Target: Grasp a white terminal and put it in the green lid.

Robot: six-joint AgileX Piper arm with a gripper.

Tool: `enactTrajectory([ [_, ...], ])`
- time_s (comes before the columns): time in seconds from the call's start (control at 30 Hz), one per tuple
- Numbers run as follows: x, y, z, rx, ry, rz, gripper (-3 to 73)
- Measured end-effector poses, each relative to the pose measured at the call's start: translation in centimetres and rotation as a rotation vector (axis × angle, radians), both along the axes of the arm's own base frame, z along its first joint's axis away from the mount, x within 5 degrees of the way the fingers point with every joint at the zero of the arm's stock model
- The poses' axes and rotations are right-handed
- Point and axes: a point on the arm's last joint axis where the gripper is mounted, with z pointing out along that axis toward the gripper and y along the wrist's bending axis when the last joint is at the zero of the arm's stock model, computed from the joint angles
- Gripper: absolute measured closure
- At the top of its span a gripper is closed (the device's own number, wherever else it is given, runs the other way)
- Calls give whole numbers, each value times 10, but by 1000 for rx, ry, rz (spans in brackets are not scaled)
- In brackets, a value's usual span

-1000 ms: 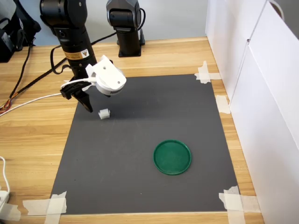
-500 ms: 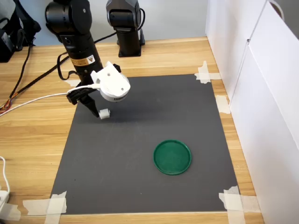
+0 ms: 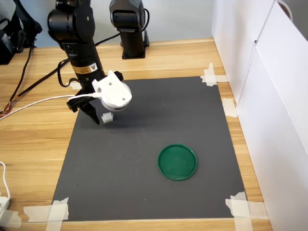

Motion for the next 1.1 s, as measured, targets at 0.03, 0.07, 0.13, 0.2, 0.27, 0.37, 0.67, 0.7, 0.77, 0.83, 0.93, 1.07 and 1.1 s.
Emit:
enactTrajectory([
  [0.03,0,0,-1,1,8,1,-3],
  [0.07,-1,0,-2,4,22,1,-3],
  [0.13,-1,0,-5,7,33,1,-3],
  [0.2,0,0,-8,8,38,-1,-3],
  [0.27,2,0,-11,9,44,-2,-3],
  [0.37,3,0,-16,11,55,-3,-3],
  [0.67,4,0,-19,13,65,-4,-1],
  [0.7,4,0,-19,13,65,-4,-1],
  [0.77,4,0,-19,13,65,-5,-1],
  [0.83,3,0,-19,15,68,-11,7],
  [0.93,3,0,-19,18,76,-18,33],
  [1.07,2,0,-19,20,79,-24,156],
  [1.1,2,0,-19,21,79,-26,205],
])
